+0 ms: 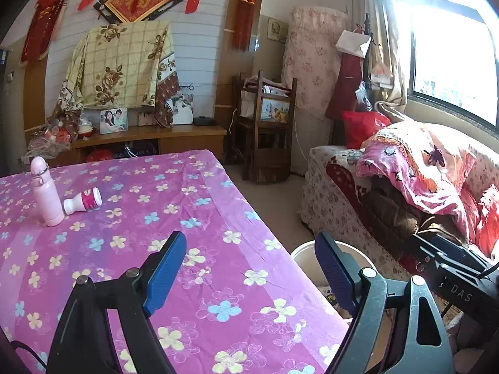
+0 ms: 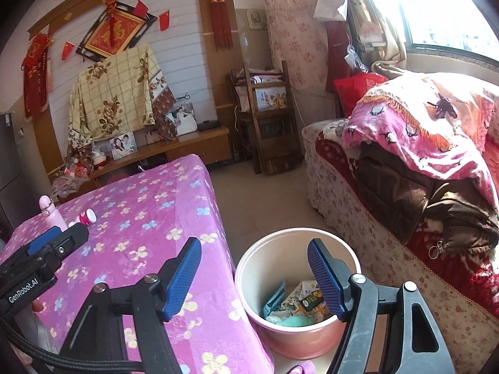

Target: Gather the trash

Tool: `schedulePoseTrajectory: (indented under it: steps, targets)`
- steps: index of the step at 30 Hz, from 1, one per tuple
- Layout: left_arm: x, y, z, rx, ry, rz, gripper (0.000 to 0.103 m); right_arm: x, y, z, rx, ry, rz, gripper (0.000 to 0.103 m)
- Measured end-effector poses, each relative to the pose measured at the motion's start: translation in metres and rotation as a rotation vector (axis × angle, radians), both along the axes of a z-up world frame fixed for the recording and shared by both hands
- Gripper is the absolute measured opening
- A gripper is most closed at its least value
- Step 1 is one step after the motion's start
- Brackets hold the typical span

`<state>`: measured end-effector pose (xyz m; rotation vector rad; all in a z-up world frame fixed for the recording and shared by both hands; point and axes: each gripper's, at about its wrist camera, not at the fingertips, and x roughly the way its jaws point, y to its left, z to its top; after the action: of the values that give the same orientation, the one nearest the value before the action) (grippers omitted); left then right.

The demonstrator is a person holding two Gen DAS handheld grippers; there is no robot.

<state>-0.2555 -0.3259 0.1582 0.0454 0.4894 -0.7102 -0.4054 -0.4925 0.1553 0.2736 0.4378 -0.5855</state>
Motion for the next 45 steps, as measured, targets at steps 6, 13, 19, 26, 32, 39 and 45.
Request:
schedulePoseTrajectory:
  steps: [6, 13, 19, 26, 32, 39, 45]
  targets:
    - [-0.005, 0.007, 0.008, -0.013, -0.013, 0.013, 0.085, -0.007, 0.010, 0.013, -0.032, -0.020, -0.008, 0.075]
    - [-0.013, 0.010, 0.013, -0.015, -0.044, 0.012, 0.085, -0.010, 0.015, 0.018, -0.039, -0.025, -0.004, 0.075]
    - [-0.017, 0.009, 0.014, -0.012, -0.051, 0.010, 0.085, -0.009, 0.017, 0.020, -0.044, -0.029, 0.000, 0.075]
    - [-0.017, 0.009, 0.014, -0.011, -0.051, 0.014, 0.085, -0.010, 0.020, 0.021, -0.052, -0.030, 0.005, 0.075]
    - [-0.016, 0.013, 0.013, -0.010, -0.052, 0.019, 0.085, -0.009, 0.020, 0.022, -0.055, -0.024, 0.009, 0.075]
    - [-0.013, 0.015, 0.013, -0.004, -0.052, 0.022, 0.085, -0.008, 0.020, 0.022, -0.053, -0.020, 0.010, 0.075]
    - [-0.011, 0.016, 0.012, -0.001, -0.052, 0.022, 0.085, -0.007, 0.021, 0.021, -0.053, -0.019, 0.012, 0.075]
